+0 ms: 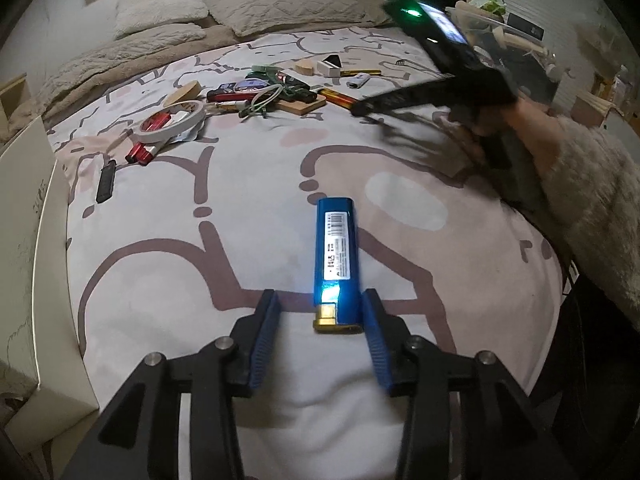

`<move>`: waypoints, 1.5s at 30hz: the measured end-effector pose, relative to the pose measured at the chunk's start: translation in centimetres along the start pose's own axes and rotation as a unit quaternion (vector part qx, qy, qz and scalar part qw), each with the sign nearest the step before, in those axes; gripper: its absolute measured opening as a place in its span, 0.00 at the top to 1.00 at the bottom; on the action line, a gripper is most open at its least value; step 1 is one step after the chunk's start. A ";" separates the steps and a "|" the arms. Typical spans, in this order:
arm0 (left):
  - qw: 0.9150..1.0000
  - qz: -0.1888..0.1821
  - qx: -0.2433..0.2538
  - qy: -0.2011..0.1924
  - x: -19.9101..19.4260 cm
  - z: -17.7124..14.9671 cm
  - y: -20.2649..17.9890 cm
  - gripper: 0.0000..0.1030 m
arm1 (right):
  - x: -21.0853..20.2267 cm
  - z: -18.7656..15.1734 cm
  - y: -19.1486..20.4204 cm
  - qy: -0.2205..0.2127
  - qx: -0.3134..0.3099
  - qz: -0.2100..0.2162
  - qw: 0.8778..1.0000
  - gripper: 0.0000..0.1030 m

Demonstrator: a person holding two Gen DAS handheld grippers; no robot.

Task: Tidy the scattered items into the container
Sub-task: 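Lift the blue lighter with left tool while right tool grasps yellow-orange lighter, then set both lighters down on the bed and open both tools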

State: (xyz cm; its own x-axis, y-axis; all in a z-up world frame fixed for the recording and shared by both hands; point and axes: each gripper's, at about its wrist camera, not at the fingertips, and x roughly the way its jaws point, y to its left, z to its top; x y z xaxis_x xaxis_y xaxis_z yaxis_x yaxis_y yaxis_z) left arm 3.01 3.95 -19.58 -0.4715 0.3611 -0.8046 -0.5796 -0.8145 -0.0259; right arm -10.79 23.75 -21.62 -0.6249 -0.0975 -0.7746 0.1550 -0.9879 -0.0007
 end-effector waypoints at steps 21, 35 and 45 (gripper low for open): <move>1.000 0.019 -0.011 0.002 -0.2 -0.6 -0.1 0.58 | -8.3 -9.7 3.1 0.000 -0.067 0.069 0.995 0.80; 0.999 0.035 -0.007 0.006 -0.2 -0.6 0.0 0.47 | -10.1 -11.4 3.7 -0.012 -0.082 0.037 0.996 0.67; 0.997 0.065 -0.030 0.005 -0.2 -0.6 1.6 0.33 | -9.3 -11.2 0.7 -0.007 -0.038 -0.011 0.999 0.26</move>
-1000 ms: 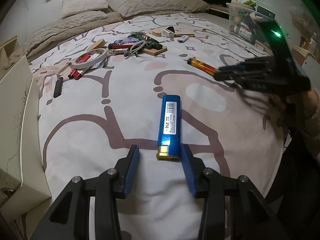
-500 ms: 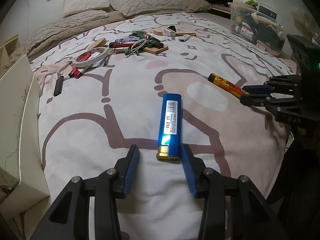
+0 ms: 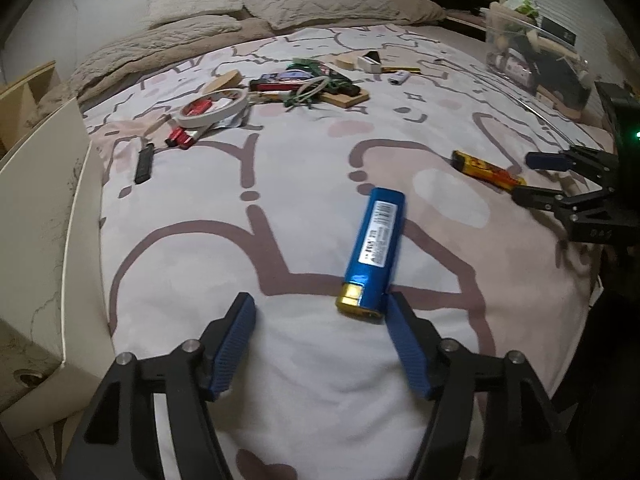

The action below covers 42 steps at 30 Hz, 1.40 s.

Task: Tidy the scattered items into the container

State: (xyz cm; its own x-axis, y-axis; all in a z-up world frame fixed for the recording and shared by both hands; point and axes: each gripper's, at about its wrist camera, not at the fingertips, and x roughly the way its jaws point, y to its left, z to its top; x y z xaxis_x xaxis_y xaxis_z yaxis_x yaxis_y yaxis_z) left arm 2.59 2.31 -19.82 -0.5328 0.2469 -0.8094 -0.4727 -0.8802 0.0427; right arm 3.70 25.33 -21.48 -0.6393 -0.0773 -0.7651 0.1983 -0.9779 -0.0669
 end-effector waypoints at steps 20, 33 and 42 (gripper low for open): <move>0.996 0.045 -0.078 -0.007 2.2 1.8 4.0 0.22 | 3.0 1.8 -5.3 0.018 0.069 -0.032 0.997 0.04; 0.998 0.002 -0.062 -0.004 1.5 1.7 2.4 0.19 | 3.3 1.1 -5.9 -0.008 0.080 -0.031 0.996 0.00; 0.998 -0.043 -0.046 -0.001 2.9 3.6 -1.0 0.04 | 3.2 0.9 -5.6 -0.017 0.075 -0.040 0.996 0.00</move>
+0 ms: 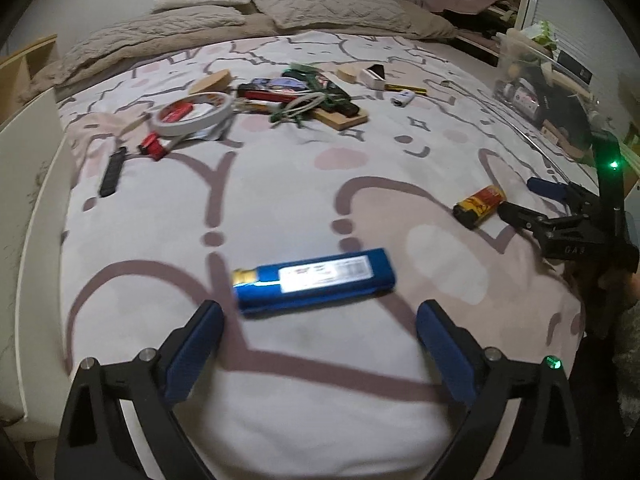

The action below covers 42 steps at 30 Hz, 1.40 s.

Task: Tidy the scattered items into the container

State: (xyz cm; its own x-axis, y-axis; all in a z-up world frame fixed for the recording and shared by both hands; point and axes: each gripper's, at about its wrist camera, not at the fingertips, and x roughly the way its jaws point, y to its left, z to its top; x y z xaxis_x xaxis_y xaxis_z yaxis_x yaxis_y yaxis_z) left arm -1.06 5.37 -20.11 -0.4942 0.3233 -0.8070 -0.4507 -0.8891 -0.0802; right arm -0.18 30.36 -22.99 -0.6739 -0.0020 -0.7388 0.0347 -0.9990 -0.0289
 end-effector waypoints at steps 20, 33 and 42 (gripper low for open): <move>0.999 0.036 -0.027 -0.021 2.3 0.7 -0.3 0.00 | -2.3 0.5 4.2 0.009 -0.008 0.064 0.998 0.00; 0.999 0.044 -0.022 -0.020 2.4 0.6 -0.4 0.00 | 1.2 1.7 7.9 0.023 0.008 0.015 1.000 0.00; 0.997 0.059 -0.027 -0.031 2.2 0.5 -0.6 0.00 | 1.2 1.3 7.3 0.015 0.023 0.037 0.999 0.00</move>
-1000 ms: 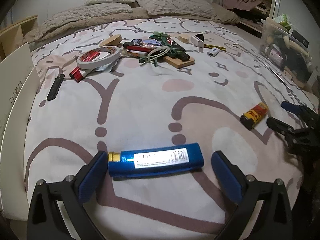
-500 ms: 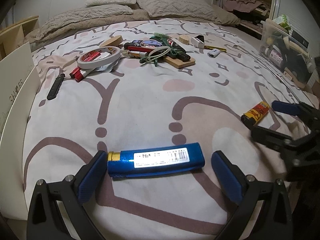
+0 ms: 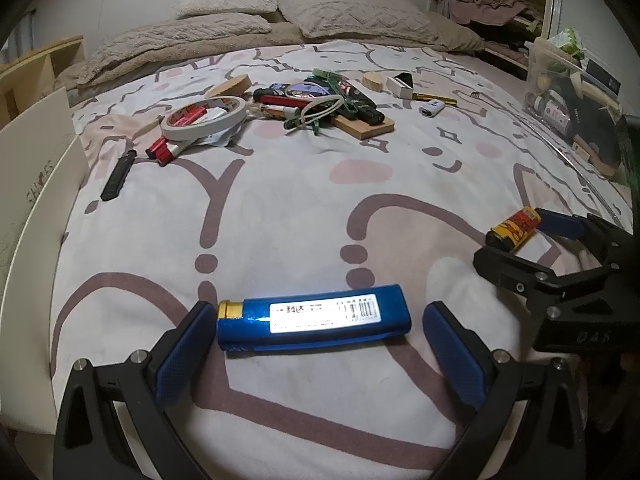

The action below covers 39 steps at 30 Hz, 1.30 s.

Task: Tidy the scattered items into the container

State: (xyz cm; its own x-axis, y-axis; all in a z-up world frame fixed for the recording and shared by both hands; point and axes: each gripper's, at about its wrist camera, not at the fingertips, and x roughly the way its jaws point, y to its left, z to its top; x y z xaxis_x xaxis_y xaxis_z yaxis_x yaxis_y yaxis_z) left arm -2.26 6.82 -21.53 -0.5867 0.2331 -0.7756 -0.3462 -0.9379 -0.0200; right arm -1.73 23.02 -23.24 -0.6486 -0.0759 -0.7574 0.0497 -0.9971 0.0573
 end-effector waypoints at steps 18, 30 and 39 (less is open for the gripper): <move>0.998 -0.009 -0.059 -0.003 -0.3 0.3 1.0 0.05 | -1.0 -0.5 0.3 -0.040 -0.007 -0.002 0.999 0.22; 1.000 0.004 -0.016 -0.021 -1.0 0.0 -0.5 0.18 | -0.9 -0.5 0.3 -0.040 -0.006 -0.001 0.999 0.22; 1.000 0.024 0.002 -0.020 -0.7 -0.2 -1.1 0.18 | -0.9 -0.6 0.7 -0.039 -0.015 -0.008 0.999 0.22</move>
State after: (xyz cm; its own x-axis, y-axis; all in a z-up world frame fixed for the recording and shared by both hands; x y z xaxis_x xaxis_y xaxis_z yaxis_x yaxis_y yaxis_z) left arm -1.33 7.60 -21.15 -0.6317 0.1985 -0.7494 -0.3201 -0.9472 0.0189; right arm -0.60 22.42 -22.92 -0.7065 -0.0614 -0.7051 0.0608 -0.9978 0.0259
